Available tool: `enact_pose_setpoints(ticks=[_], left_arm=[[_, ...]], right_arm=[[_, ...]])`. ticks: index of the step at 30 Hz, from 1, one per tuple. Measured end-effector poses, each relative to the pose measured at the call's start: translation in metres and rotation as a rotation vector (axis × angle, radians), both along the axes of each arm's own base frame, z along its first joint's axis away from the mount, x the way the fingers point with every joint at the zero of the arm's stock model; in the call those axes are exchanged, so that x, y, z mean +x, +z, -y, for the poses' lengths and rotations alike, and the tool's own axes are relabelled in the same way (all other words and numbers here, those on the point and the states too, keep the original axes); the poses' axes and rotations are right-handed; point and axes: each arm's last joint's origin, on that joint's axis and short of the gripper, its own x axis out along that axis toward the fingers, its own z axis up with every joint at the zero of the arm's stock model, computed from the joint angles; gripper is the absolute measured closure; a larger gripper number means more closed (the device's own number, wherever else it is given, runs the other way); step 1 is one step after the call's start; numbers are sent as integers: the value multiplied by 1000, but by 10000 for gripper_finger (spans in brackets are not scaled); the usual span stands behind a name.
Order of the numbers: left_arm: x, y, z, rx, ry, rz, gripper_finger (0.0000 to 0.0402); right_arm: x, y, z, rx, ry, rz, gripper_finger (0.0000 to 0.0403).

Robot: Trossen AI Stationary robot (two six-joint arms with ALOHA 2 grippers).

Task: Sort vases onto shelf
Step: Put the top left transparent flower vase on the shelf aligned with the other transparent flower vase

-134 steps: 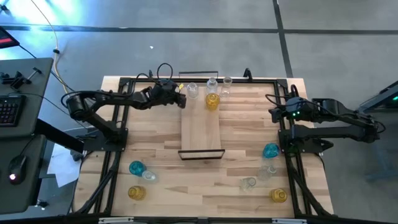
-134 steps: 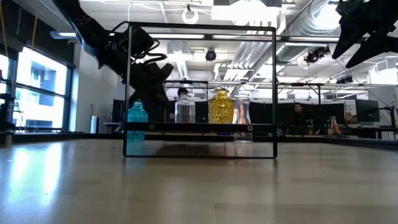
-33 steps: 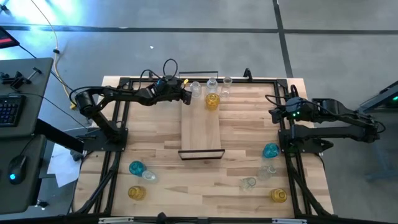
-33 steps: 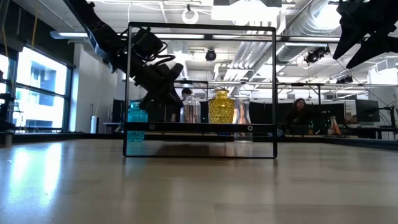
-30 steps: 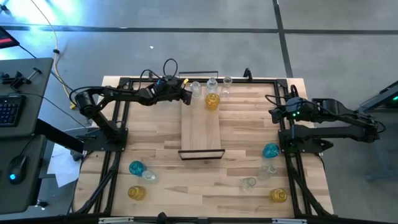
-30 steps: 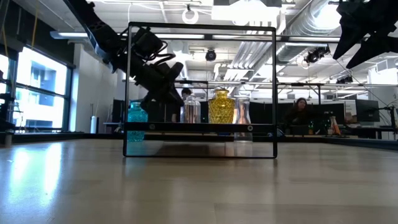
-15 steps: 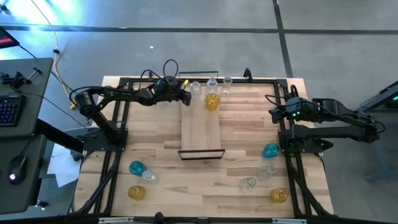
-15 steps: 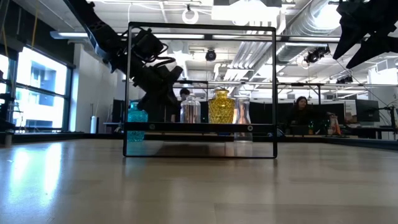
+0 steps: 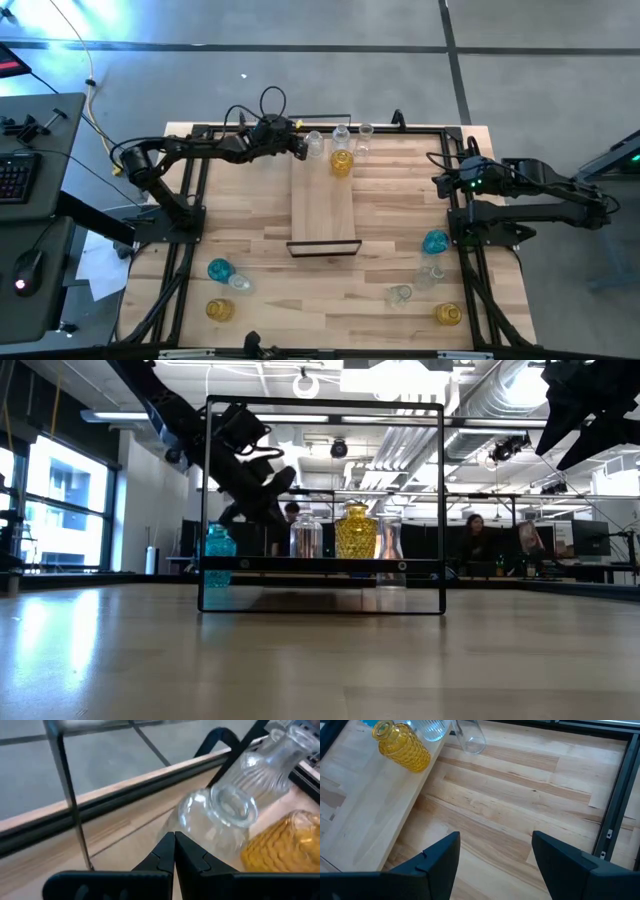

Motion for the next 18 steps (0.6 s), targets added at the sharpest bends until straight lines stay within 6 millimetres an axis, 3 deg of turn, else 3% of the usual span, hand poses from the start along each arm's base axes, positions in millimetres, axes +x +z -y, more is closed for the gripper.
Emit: enact_pose_setpoints(ticks=[13,18], left_arm=[[26,-9,-2,-46,-51,-4,401],[21,-13,-4,-54,30,-94,401]], right_arm=[[0,0,0,-1,0,0,160],[0,0,0,0,-1,0,160]])
